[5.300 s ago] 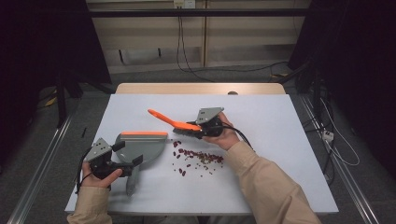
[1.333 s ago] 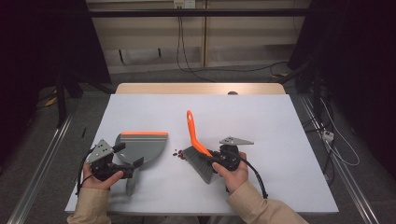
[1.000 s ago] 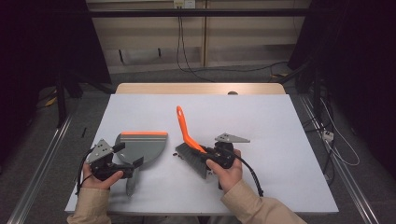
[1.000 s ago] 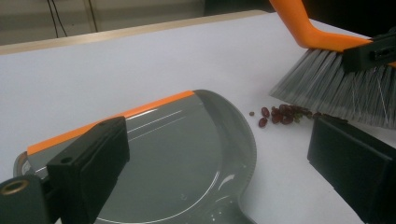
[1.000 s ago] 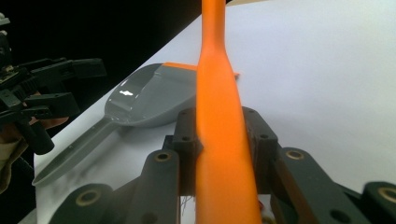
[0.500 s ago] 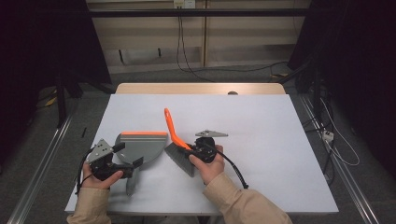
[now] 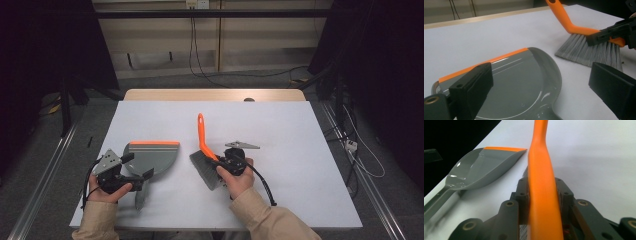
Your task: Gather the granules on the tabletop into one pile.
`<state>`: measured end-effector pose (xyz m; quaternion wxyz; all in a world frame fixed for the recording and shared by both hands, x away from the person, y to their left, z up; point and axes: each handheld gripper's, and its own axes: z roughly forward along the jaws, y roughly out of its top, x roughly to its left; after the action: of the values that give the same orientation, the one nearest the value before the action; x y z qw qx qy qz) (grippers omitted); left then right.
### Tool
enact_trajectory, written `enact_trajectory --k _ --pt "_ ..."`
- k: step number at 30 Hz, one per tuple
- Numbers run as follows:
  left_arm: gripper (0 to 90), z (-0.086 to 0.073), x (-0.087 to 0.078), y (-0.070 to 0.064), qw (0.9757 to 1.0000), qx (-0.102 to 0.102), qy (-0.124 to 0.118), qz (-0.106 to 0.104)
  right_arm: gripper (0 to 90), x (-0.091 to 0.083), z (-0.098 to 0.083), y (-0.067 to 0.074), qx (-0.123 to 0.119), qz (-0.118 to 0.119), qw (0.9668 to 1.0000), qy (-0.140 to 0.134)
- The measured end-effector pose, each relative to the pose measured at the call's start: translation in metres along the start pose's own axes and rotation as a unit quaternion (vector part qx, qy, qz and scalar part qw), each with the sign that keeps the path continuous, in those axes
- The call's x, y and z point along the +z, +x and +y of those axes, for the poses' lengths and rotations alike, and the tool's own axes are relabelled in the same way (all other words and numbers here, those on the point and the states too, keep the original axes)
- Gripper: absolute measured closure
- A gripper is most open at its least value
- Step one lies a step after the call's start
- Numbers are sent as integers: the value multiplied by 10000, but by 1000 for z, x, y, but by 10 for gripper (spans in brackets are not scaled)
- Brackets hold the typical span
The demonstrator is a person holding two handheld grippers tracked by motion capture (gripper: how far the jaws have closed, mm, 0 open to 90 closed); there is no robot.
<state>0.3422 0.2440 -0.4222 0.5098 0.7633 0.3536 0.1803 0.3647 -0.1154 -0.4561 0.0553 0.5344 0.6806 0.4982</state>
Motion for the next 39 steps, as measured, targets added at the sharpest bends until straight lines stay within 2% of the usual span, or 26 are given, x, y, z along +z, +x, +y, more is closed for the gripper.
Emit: enact_trajectory --k 11,13,17,19,21,23,25,27,29,31,33,34,35,36,37,38,39 --pt "54 1 1 -2 10000 14 12 -3 696 -18 -1 -17 73 -150 9998 -103" --pt "55 1 2 -1 10000 68 36 0 697 -19 -1 -18 113 -99 9998 -129" --pt "55 0 3 -2 10000 5 34 -22 703 -18 1 -16 83 92 9997 -192" --pt "54 0 4 -1 10000 39 50 -14 706 -17 3 -14 8 219 9996 -193" --pt "55 0 4 -1 10000 44 58 -19 708 -15 7 -12 -271 465 9983 -240" --pt "55 0 4 -1 10000 45 68 -22 709 -16 10 -8 -534 533 9968 -255" --pt "54 0 4 0 10000 42 60 -17 709 -18 13 -5 -741 875 9930 -287" --pt "55 -1 3 0 10000 18 51 -11 709 -21 16 -3 -1037 1059 9887 -209" --pt "54 -1 3 1 10000 21 60 -2 709 -24 18 -4 -1292 1415 9814 -119" --pt "55 -1 3 1 10000 20 60 -7 709 -29 18 -6 -1611 1549 9747 46" --pt "54 -1 3 1 10000 3 60 -6 709 -33 16 -9 -1835 1760 9670 170" --pt "54 -1 4 0 10000 -11 66 -4 709 -35 16 -10 -1999 1900 9610 224" --pt "54 -1 4 0 10000 -15 67 -3 709 -37 15 -11 -2105 2004 9564 286" --pt "55 -1 4 1 10000 -3 74 0 709 -39 13 -12 -2149 2123 9527 344" --pt "54 -1 4 1 10000 -25 67 10 709 -40 12 -13 -2226 2295 9466 410" --pt "55 -2 5 0 10000 -35 74 6 709 -41 11 -14 -2326 2334 9431 443" --pt "55 -2 5 1 10000 -22 88 3 709 -41 10 -15 -2462 2413 9374 486"
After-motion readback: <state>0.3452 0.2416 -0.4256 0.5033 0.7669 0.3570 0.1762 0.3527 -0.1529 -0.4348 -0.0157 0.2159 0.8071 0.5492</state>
